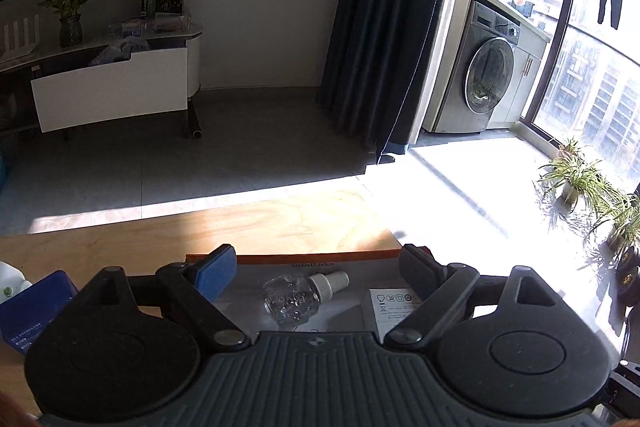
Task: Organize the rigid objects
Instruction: 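Open the left tool to drop the glass bottle into the box, then move both tools back over the table toward the chargers, then grasp the white square charger with the left tool while the right tool approaches the black charger, then close the right tool on the black charger while the left tool holds the white charger, then carry both chargers over the orange-rimmed box with both tools, then lower both chargers into the box and open both tools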
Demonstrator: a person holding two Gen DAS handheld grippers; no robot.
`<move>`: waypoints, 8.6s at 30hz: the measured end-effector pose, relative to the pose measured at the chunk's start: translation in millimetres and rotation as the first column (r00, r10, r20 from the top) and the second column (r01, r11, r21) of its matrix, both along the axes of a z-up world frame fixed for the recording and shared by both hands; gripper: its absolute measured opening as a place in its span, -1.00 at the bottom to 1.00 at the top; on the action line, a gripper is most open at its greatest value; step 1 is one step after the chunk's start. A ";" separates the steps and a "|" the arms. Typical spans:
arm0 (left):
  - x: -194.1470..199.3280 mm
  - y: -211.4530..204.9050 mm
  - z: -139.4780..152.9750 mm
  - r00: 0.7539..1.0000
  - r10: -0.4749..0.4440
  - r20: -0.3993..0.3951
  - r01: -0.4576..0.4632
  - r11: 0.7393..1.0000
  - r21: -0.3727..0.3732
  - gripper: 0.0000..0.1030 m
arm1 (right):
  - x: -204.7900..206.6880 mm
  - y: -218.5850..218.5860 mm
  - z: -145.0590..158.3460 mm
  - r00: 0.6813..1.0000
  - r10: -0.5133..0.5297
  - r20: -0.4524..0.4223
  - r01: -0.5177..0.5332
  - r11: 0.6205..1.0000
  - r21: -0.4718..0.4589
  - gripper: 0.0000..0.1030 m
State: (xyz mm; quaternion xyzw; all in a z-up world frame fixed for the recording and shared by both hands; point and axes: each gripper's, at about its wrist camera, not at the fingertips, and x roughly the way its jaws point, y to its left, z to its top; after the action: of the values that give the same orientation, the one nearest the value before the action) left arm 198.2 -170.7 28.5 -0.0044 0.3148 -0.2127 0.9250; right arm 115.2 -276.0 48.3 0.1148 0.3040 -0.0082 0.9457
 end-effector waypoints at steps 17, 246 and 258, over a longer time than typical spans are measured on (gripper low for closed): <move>-48.0 78.7 6.9 0.983 0.178 -0.051 -0.173 0.981 0.090 0.91 | 6.7 48.1 3.2 0.994 0.109 -0.007 -0.110 0.994 -0.024 0.69; -125.8 49.4 -7.9 1.000 0.019 0.013 -0.019 1.000 0.007 0.29 | -79.4 43.4 15.5 0.988 -0.065 0.142 0.081 0.990 -0.111 0.43; -107.9 48.2 -1.5 0.999 0.029 0.017 -0.030 0.999 0.014 0.29 | -58.3 36.6 21.5 0.987 -0.056 0.148 0.072 0.992 -0.107 0.43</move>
State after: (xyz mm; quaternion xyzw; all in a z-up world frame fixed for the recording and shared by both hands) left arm 90.3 -122.5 27.1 -0.0006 0.3084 -0.1967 0.9307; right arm 56.9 -239.4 69.7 0.0717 0.2299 -0.0473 0.9694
